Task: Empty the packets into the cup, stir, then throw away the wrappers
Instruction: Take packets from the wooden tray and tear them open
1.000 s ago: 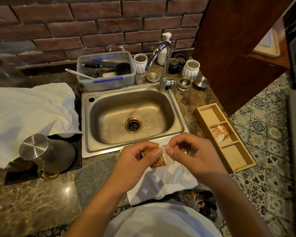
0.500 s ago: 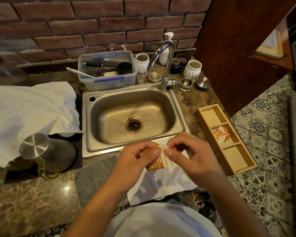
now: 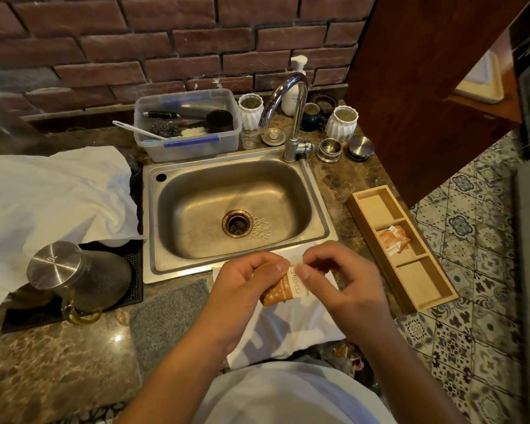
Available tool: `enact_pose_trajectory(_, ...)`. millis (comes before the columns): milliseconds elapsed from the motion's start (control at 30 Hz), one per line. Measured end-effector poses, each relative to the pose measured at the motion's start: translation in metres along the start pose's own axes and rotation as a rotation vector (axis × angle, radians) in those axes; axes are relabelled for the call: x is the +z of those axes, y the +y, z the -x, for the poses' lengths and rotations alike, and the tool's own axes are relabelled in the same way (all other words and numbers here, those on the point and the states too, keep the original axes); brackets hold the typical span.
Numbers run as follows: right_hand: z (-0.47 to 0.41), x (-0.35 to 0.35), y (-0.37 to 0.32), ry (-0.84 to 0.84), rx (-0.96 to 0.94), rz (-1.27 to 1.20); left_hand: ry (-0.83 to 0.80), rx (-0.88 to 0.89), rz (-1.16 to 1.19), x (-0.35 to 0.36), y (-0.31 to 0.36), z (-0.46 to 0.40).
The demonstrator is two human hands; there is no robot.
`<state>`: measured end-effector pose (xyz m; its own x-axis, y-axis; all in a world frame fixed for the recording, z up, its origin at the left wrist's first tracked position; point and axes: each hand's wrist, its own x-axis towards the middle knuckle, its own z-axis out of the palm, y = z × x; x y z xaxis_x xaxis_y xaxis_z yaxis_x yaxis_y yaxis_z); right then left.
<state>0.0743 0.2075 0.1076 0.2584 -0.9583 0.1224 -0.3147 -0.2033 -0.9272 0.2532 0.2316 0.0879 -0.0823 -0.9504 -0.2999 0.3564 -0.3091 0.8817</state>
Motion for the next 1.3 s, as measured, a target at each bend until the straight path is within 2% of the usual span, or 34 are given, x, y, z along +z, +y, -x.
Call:
enact_pose_trajectory(100,-0.002,-0.004,-0.001,-0.084,0.113,-0.13,-0.023,0.006,-0.048,-0.004,0.002,0.0)
enact_pose_trajectory(333,-0.002,-0.005,-0.003,-0.13,0.182,-0.269,-0.093,0.102,-0.159,-0.006,0.008,0.004)
enact_pose_trajectory(600,-0.003,-0.007,-0.005,-0.194,0.18,-0.229,-0.125,0.14,-0.174,-0.008,0.007,0.007)
enact_pose_trajectory(833,0.0,0.001,-0.006,-0.132,0.066,-0.177,-0.101,0.089,0.015,-0.005,-0.003,0.011)
enact_pose_trajectory(1000,0.003,0.009,-0.006,0.012,-0.158,0.153,-0.065,0.018,0.115,-0.003,-0.004,0.012)
enact_pose_trajectory(1167,0.008,0.019,-0.003,0.181,-0.358,0.255,-0.105,-0.056,0.254,0.001,-0.004,0.012)
enact_pose_trajectory(1233,0.011,0.025,-0.005,0.213,-0.291,0.133,-0.153,-0.086,0.365,0.003,-0.003,0.01)
enact_pose_trajectory(1300,0.012,0.029,-0.008,0.209,-0.135,-0.027,-0.142,-0.106,0.416,0.004,-0.004,0.008)
